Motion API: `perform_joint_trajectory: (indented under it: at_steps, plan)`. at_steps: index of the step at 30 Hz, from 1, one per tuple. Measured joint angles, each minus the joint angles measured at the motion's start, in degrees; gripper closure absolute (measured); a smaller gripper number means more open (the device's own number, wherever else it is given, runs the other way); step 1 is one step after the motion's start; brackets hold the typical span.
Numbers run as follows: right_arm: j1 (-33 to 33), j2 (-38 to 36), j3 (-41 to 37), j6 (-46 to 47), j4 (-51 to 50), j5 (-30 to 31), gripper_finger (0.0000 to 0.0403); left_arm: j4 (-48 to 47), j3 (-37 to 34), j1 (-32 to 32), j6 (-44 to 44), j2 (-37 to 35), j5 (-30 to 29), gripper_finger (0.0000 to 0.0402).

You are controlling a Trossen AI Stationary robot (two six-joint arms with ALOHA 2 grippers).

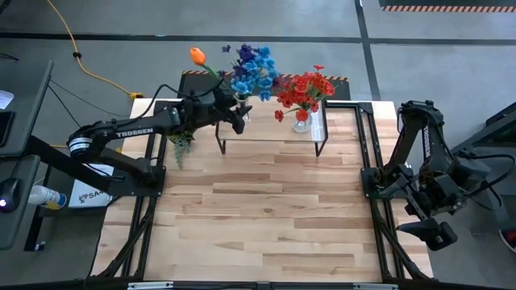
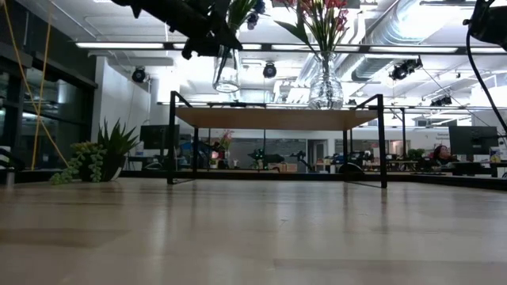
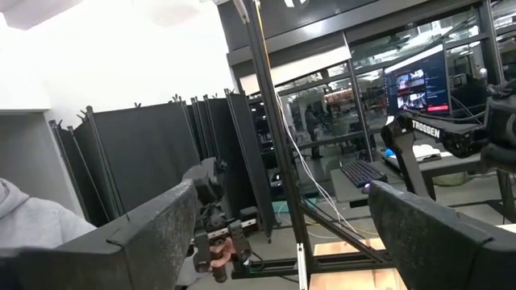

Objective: Pick and place flowers into a vace then onto a shelf
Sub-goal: Put the transparent crystal vase with flowers on the shelf

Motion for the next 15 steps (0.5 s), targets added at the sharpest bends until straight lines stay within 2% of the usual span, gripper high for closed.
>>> perform_joint_trajectory:
  at_steps: [9,15]
  plan:
    - [0.0,0.0,0.0,0.0,0.8,0.1,0.0052,10.8,-8.5,-0.3,-3.1,0.1,-3.6,0.0193]
    - [0.0,-0.1,0.0,0.0,2.6,0.1,0.0052,13.2,-10.2,-0.4,-3.1,0.1,-6.9,0.0193]
